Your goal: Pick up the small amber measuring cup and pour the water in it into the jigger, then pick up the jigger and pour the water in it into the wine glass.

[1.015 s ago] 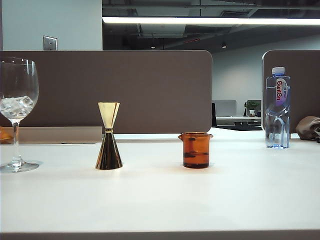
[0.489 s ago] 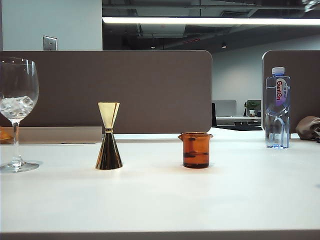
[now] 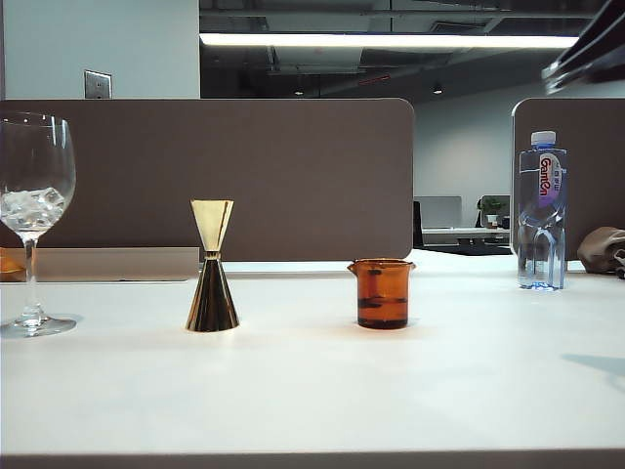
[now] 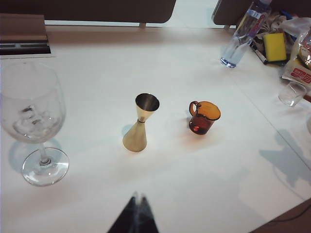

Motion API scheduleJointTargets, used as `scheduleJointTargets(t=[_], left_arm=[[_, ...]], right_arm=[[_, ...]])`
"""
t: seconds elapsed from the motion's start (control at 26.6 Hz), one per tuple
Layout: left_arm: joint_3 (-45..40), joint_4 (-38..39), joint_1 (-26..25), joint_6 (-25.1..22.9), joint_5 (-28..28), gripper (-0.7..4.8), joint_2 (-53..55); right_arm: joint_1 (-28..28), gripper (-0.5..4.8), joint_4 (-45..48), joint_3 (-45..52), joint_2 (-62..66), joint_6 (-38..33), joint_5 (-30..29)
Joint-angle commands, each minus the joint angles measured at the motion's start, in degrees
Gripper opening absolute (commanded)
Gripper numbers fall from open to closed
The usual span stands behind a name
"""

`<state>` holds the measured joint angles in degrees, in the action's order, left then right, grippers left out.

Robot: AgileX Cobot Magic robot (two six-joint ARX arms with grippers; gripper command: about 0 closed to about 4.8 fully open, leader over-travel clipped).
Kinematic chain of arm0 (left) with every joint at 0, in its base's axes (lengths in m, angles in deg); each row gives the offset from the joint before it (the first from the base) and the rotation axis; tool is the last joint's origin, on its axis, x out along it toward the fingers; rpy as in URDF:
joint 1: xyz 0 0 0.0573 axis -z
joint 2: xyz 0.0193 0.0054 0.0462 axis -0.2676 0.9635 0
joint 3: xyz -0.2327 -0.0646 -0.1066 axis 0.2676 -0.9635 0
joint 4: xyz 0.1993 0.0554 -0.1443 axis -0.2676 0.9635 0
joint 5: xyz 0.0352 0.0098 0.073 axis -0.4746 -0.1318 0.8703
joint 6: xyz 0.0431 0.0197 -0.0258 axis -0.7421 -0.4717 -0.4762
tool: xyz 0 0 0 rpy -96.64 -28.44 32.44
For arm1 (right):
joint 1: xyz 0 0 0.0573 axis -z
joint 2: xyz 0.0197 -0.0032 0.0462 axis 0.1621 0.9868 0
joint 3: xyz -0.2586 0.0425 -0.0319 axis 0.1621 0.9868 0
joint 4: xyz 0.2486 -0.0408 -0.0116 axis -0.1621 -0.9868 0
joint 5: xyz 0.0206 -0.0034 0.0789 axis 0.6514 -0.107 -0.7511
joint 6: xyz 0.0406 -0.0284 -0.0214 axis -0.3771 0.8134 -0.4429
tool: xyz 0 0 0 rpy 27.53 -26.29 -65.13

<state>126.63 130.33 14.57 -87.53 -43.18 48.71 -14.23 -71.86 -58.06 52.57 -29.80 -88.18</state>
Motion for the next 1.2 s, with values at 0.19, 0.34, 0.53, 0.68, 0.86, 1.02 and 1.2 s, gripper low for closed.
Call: scheduleJointTargets(t=[0.19,0.34,0.53,0.68,0.86,1.02,1.2], left_arm=[[-1.16,-1.70,0.37,-1.11,1.57,-0.02,0.02],[-1.16,-2.10,0.90,-1.09,1.64,-0.02,0.02],[-1.16,-2.05,2.78,-1.09,1.62,-0.02,0.02],[-1.16,-2.05,2.73,-1.09,1.55,-0.02,0.02],[-1.16,-2.05,2.71,-1.09,1.55,-0.02,0.02],[-1.16,-2.05,2.69,-1.09,1.55,-0.02,-0.02],[-1.16,-2.03,2.71,-1.09,1.55,-0.02,-0.07]], right_arm=[[-4.68,0.31,6.10,1.03,2.67,4.55,3.28],[-5.46,0.31,10.16,4.68,2.60,4.37,3.15],[-5.62,0.31,18.71,10.32,2.64,5.05,3.41],[-5.62,0.31,23.39,13.44,2.64,8.26,6.36],[-5.62,0.32,24.79,16.24,2.69,14.91,10.95],[-5.62,0.31,24.96,17.29,3.54,20.79,12.35],[-5.68,0.32,33.09,17.42,11.69,21.88,12.11]])
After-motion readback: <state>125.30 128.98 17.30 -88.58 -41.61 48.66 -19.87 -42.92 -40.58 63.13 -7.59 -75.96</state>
